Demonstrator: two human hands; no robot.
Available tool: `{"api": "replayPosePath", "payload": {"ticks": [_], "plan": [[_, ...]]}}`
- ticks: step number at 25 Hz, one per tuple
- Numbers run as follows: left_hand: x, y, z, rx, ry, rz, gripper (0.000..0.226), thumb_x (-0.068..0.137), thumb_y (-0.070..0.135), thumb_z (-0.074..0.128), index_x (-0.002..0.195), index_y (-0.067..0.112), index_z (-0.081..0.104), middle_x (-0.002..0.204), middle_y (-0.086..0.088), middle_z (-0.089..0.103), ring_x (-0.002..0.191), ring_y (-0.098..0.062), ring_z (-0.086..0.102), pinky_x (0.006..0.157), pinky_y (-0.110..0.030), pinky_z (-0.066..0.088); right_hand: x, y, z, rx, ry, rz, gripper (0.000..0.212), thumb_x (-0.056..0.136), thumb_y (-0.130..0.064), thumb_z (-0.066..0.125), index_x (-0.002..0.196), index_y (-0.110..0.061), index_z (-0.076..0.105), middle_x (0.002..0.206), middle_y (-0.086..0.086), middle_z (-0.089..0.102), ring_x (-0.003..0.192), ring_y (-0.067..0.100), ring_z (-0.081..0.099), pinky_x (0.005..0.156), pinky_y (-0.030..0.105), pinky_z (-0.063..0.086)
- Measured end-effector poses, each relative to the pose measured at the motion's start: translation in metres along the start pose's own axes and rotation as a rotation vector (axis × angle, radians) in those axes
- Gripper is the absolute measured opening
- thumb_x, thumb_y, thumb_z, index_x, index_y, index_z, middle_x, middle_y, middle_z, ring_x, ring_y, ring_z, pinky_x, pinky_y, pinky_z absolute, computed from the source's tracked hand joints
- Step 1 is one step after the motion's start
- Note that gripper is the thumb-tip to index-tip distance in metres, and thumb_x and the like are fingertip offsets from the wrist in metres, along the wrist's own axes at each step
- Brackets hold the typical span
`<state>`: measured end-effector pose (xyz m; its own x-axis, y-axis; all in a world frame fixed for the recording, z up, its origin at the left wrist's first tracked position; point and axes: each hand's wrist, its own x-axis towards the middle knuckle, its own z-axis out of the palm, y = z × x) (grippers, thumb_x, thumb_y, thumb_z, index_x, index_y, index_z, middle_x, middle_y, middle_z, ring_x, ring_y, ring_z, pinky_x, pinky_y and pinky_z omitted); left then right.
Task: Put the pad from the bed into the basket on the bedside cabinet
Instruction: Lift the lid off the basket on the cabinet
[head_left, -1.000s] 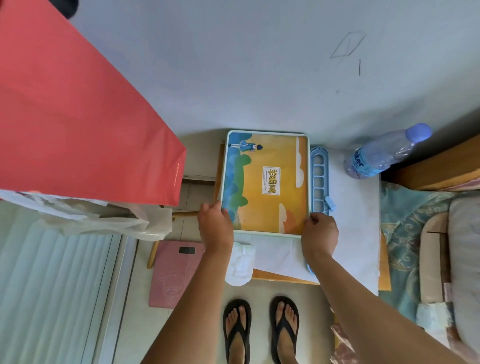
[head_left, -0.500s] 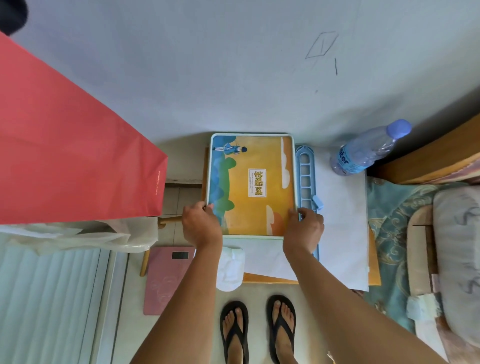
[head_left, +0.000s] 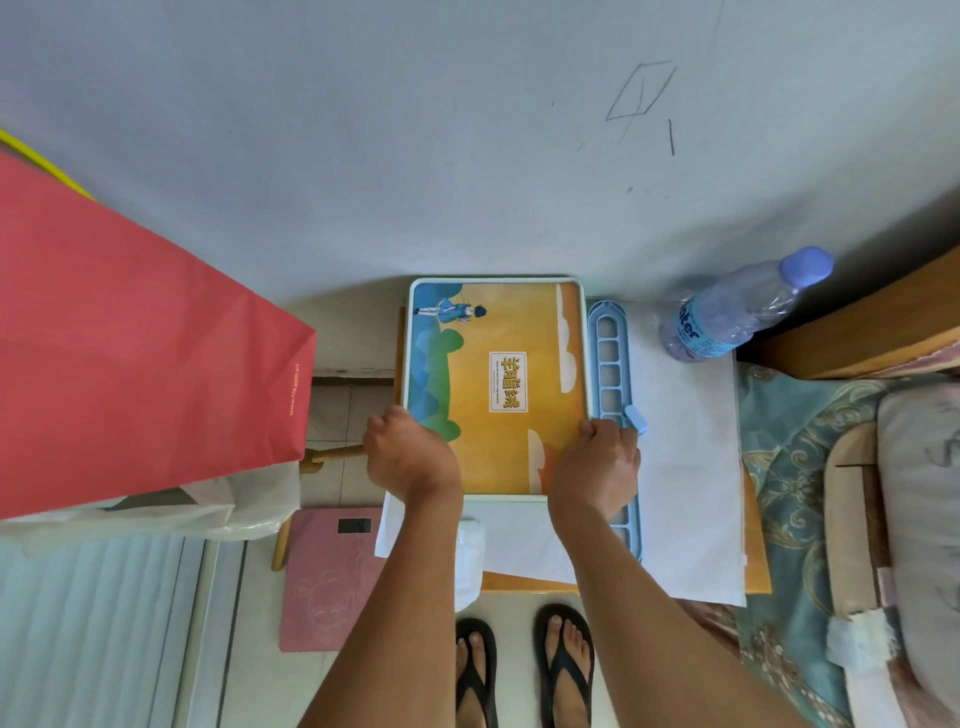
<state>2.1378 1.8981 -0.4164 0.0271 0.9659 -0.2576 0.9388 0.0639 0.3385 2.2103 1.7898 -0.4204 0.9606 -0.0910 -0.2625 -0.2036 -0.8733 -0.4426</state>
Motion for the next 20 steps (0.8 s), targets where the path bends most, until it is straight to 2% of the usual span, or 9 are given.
{"api": "replayPosePath", "payload": {"ticks": [3,5,8,10,12,14,16,20], "plan": [[-0.001,0.002,0.002,-0.036,0.017,-0.009,0.015,0.086,-0.001,0.055,0.098,-0.002,0.065,0.099,-0.02,0.065,0.09,-0.034,0.061,0.06,-0.035,0.046,-0.001,0.0,0.001,0.035,0.013,0.011,0.026,0.098,-0.015,0.041,0.104,-0.003,0.063,0.108,0.017,0.063,0.101,0.034,0.057,0.077,0.043,0.05],[0.001,-0.001,0.001,-0.048,0.027,-0.007,0.015,0.09,0.006,0.053,0.1,0.001,0.064,0.101,-0.018,0.064,0.093,-0.033,0.059,0.059,-0.035,0.043,0.004,0.001,-0.003,0.048,0.001,0.016,0.025,0.098,-0.016,0.042,0.103,-0.004,0.064,0.107,0.016,0.065,0.099,0.034,0.059,0.077,0.041,0.05],[0.006,-0.01,0.001,-0.155,-0.006,0.052,0.026,0.093,0.021,0.053,0.106,0.001,0.063,0.106,-0.019,0.061,0.1,-0.032,0.055,0.073,-0.041,0.048,0.013,0.003,-0.009,0.07,-0.062,-0.077,0.03,0.096,-0.027,0.048,0.111,-0.007,0.062,0.113,0.014,0.064,0.105,0.032,0.059,0.082,0.04,0.051],[0.01,-0.01,0.005,-0.271,0.004,0.077,0.031,0.091,0.022,0.057,0.112,0.0,0.063,0.108,-0.02,0.06,0.103,-0.033,0.054,0.083,-0.043,0.049,0.019,0.002,-0.004,0.115,-0.059,-0.089,0.033,0.092,-0.03,0.054,0.113,-0.005,0.062,0.115,0.014,0.063,0.107,0.032,0.057,0.085,0.041,0.051],[0.015,-0.005,0.007,-0.338,0.038,0.083,0.03,0.091,0.018,0.058,0.113,-0.001,0.064,0.106,-0.021,0.06,0.101,-0.034,0.055,0.082,-0.04,0.048,0.023,-0.002,0.004,0.227,-0.032,-0.026,0.029,0.092,-0.027,0.056,0.105,-0.003,0.066,0.109,0.015,0.064,0.101,0.033,0.059,0.085,0.042,0.05],[0.019,0.0,0.007,-0.28,0.059,0.062,0.026,0.093,0.018,0.054,0.107,0.001,0.068,0.102,-0.02,0.062,0.097,-0.033,0.057,0.075,-0.038,0.047,0.022,-0.006,0.01,0.246,0.026,-0.028,0.026,0.093,-0.021,0.054,0.099,0.001,0.067,0.105,0.019,0.063,0.097,0.036,0.058,0.082,0.044,0.05],[0.021,0.007,0.006,-0.106,0.04,0.049,0.025,0.095,0.02,0.05,0.102,0.002,0.066,0.099,-0.018,0.064,0.092,-0.031,0.059,0.068,-0.037,0.049,0.022,-0.008,0.013,0.169,0.065,-0.046,0.027,0.094,-0.019,0.052,0.096,0.004,0.067,0.103,0.022,0.062,0.097,0.039,0.057,0.075,0.044,0.049],[0.021,0.016,0.006,0.034,-0.008,0.027,0.018,0.093,0.015,0.053,0.101,0.0,0.061,0.103,-0.017,0.064,0.094,-0.03,0.061,0.067,-0.037,0.05,0.018,-0.011,0.014,0.041,0.073,-0.052,0.032,0.097,-0.023,0.044,0.101,0.001,0.065,0.105,0.02,0.062,0.1,0.038,0.057,0.073,0.043,0.05]]}}
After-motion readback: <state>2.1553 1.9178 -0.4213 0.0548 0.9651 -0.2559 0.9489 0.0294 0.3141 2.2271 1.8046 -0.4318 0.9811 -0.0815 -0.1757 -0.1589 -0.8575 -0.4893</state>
